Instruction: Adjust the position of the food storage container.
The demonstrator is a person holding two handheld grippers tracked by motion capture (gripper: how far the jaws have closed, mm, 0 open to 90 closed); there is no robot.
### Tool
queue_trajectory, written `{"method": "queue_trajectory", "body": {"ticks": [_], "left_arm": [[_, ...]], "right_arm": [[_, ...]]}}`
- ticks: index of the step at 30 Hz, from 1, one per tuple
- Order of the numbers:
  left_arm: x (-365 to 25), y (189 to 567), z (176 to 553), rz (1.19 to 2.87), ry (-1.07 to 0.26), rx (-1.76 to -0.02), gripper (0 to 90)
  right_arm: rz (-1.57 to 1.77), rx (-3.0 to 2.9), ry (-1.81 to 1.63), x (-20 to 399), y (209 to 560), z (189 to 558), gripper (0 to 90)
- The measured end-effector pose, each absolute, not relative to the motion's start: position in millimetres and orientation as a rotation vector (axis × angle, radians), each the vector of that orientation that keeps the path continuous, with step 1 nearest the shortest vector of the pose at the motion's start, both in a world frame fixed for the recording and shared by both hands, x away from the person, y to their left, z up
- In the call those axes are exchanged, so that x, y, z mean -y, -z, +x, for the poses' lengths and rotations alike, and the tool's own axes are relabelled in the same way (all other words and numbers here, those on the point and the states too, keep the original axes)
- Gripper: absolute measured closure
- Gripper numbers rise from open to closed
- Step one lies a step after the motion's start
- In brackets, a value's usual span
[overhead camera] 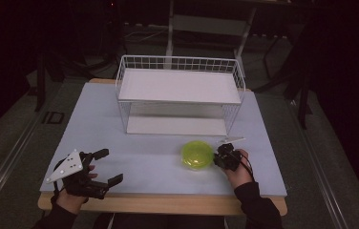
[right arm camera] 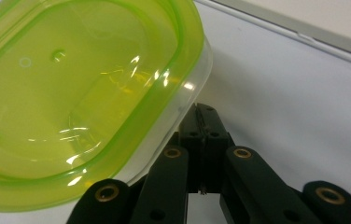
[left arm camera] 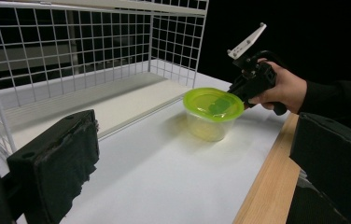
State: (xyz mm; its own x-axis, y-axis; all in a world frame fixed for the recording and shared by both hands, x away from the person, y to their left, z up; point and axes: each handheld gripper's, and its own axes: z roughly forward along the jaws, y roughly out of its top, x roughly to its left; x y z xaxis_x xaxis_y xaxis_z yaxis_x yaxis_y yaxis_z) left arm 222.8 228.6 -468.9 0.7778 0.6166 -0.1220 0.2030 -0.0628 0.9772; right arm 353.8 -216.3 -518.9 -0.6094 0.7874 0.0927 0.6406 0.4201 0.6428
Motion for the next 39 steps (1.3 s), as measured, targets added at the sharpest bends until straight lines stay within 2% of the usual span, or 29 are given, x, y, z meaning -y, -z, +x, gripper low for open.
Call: {"method": "queue_trajectory", "body": {"ticks": [18, 30, 39], "left_arm": [[-228.8, 468.7, 222.6, 1.634, -0.377, -0.658, 2.1], [-228.1, 468.6, 222.3, 1.636, -0.375, -0.658, 2.1], [-228.1, 468.9, 222.5, 1.638, -0.371, -0.659, 2.1]], "right_arm": [[1.202, -2.547, -1.013, 165.7, 522.0, 351.0, 90.0], [1.131, -2.602, -1.040, 154.0, 522.0, 334.9, 89.2], [1.150, -2.560, -1.018, 164.4, 516.9, 335.7, 86.1]]}}
